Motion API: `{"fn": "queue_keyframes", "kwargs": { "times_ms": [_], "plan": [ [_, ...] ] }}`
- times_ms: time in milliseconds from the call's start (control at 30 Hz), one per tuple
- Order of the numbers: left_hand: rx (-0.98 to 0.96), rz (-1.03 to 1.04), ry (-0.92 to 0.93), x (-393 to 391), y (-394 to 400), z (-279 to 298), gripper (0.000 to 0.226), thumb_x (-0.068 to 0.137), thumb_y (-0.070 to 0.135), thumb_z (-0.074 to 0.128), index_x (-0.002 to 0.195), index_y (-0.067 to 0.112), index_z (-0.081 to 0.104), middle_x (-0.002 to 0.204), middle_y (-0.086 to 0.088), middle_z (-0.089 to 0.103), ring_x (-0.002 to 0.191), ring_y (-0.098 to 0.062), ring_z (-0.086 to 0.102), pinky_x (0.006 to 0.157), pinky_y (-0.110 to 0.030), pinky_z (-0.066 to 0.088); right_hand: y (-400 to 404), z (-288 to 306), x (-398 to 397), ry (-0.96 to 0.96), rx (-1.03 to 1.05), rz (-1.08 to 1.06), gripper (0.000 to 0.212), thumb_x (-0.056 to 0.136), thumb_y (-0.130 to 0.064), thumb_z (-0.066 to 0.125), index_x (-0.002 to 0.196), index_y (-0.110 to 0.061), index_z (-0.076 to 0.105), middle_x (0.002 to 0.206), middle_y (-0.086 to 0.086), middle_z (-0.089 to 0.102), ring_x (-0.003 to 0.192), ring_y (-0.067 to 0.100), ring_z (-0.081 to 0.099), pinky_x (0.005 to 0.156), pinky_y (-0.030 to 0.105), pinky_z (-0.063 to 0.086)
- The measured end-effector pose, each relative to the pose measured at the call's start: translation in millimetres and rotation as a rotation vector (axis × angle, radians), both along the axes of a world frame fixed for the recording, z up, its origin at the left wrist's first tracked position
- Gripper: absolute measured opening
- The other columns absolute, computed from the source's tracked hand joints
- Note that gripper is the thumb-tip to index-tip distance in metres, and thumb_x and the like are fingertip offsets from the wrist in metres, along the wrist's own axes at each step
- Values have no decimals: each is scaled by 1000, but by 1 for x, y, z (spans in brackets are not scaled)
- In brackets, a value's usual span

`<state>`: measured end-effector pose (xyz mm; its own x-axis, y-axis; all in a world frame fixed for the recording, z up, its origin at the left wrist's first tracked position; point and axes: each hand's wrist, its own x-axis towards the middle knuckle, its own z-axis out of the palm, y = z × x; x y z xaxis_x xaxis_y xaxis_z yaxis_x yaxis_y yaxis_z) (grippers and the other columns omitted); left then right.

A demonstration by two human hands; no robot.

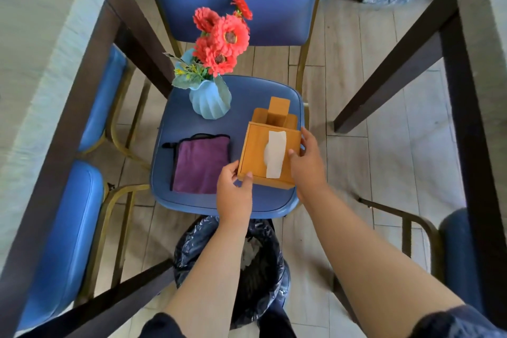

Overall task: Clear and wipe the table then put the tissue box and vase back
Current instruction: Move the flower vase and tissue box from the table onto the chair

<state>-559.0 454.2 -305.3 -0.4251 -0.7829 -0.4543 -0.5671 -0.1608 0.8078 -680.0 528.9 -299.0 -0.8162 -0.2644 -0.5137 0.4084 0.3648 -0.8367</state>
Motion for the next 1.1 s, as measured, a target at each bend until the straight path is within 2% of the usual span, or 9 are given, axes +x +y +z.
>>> {"fn": "queue_keyframes", "kwargs": {
  "times_ms": [167,367,433,533,600,800,900,967,1100],
  "plan": [
    [45,16,37,-1,4,-2,24,90,21,63,111,24,51,119,5,61,111,-8,56,96,-30,44,-4,3,-12,5,41,109,55,101,-7,40,148,-32,28,146,-4,40,114,8,41,90,28,40],
    [-29,-97,-1,6,-5,-4,26,93,28,59,117,18,56,122,3,58,110,-9,56,90,-24,43,-1,2,6,126,187,64,55,99,-13,45,148,-31,29,145,-2,40,131,16,41,103,34,40],
    [-110,-100,-50,17,-17,-1,21,95,28,55,113,20,63,118,4,58,107,-9,56,86,-21,41,5,7,34,232,290,-86,46,96,-10,50,139,-25,43,136,-1,43,124,16,44,98,29,40],
    [-284,-65,-124,42,-42,-1,18,94,15,57,106,20,70,110,5,61,102,-12,58,79,-17,39,7,12,91,272,263,-152,28,92,-5,51,104,-30,54,107,-2,51,94,13,53,80,28,43],
    [-412,-204,-197,61,-58,-11,24,89,6,60,105,20,71,112,5,62,105,-15,56,82,-17,38,3,5,123,251,219,-44,31,91,-3,49,92,-34,53,96,-3,51,82,8,52,73,26,41],
    [-558,-716,-182,88,-86,-52,45,76,10,76,119,19,66,135,4,54,127,-19,44,105,-25,32,-22,-25,149,204,190,126,26,96,-4,46,105,-24,60,103,-9,52,88,5,52,72,19,38],
    [-707,-668,-166,84,-91,-64,22,75,9,76,95,18,74,120,5,65,108,-22,56,85,-32,52,-32,-36,147,226,185,117,29,95,-2,45,105,-24,60,105,-9,52,89,3,52,69,13,37],
    [-752,-621,-160,77,-94,-62,12,79,7,70,86,17,74,110,5,69,96,-23,59,72,-33,54,-36,-39,147,226,186,103,29,95,-3,45,104,-25,60,106,-9,53,88,1,52,69,14,37],
    [-512,-548,-190,75,-100,-41,17,95,18,51,106,21,63,107,6,65,98,-19,54,73,-34,47,-42,-29,155,194,174,88,37,93,2,42,109,-27,58,109,-5,55,95,4,54,79,21,47]
  ]
}}
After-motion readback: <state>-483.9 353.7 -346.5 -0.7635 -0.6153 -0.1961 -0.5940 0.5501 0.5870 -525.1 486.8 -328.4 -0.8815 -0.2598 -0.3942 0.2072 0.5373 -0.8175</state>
